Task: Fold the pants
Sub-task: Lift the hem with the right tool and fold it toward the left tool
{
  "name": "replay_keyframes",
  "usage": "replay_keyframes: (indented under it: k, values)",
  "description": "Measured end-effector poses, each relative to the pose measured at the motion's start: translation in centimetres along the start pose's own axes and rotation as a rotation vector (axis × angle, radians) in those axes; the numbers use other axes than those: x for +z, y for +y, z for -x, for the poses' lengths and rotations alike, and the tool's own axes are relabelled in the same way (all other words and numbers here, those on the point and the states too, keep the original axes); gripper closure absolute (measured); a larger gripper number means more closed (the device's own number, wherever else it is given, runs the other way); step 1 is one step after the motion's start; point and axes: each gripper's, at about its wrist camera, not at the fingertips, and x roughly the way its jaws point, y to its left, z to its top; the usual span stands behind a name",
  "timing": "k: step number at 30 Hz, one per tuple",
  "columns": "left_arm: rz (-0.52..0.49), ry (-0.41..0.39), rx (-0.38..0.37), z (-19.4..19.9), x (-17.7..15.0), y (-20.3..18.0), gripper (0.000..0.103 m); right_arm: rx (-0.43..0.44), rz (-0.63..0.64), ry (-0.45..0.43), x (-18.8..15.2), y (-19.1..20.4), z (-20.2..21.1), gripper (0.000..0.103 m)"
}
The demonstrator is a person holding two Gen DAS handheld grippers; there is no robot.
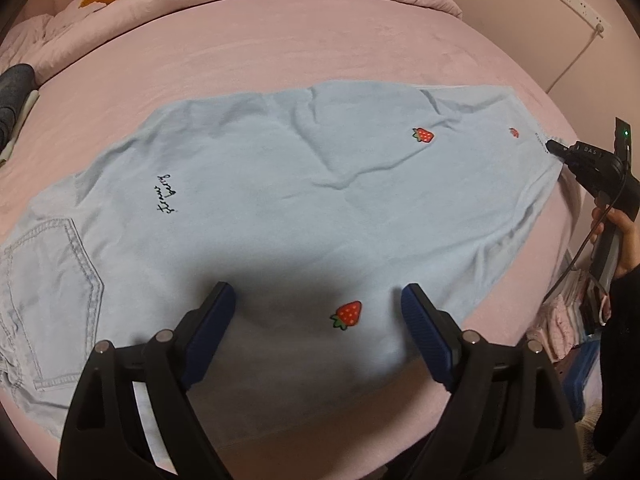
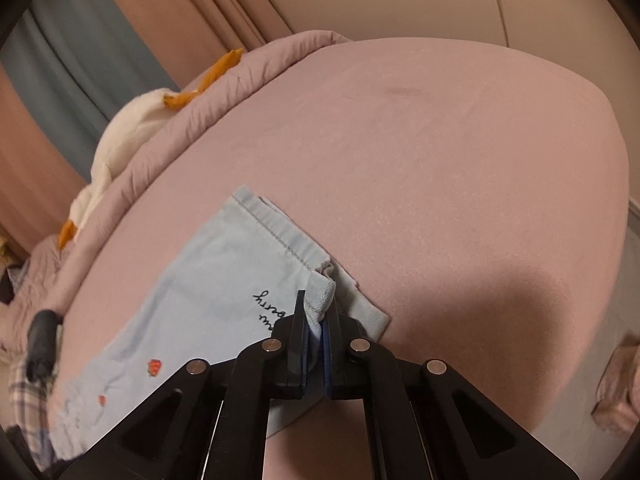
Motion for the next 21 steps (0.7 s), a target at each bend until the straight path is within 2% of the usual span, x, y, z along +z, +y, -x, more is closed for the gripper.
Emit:
replay_keyframes:
  k: [2,4,5,6,10,11,17,19,20,21]
  values:
    - [0.013,-0.003,-0.022,0.3,-0.4,0.1,0.018,0.011,-0.015,-0.011,0.0,-0.2,1.0,0.095]
    - [0.008,-0.001,-0.040,0.4,-0.9,-0.2,0.018,0.023,-0.059,-0.042,-0.4,-1.1,2.7,0.072]
    - [-0.005,0.004,-0.043,0.4,-1.4,-0.4,0.018,0.028,-0.077,-0.047,-0.6,-1.3,2.9,0.047]
    - [-0.019,0.007,-0.047,0.4,-1.7,-0.6,0.017,0.030,-0.107,-0.050,-0.9,-1.5,3.2,0.038]
    - [-0.083,0.018,-0.064,1.0,-2.8,-1.4,0.019,0.101,-0.207,-0.010,-2.3,-3.0,2.7,0.038]
    - [-0.076,0.012,-0.092,1.3,-2.6,-1.4,0.019,0.107,-0.210,-0.008,-2.3,-2.9,2.4,0.038]
    - [0.119,-0.064,-0.349,2.2,0.6,-0.4,0.018,0.161,-0.179,0.010,-0.6,-1.9,-0.2,0.038]
    - [0.198,-0.072,-0.407,1.4,1.6,0.3,0.017,0.171,-0.180,0.000,-0.2,-1.8,-0.6,0.038]
    - [0.222,-0.074,-0.404,1.0,1.9,0.4,0.017,0.170,-0.180,-0.002,-0.2,-1.8,-0.7,0.045]
    - [0.242,-0.071,-0.391,0.6,2.0,0.6,0.017,0.162,-0.174,-0.002,-0.2,-1.9,-0.7,0.058]
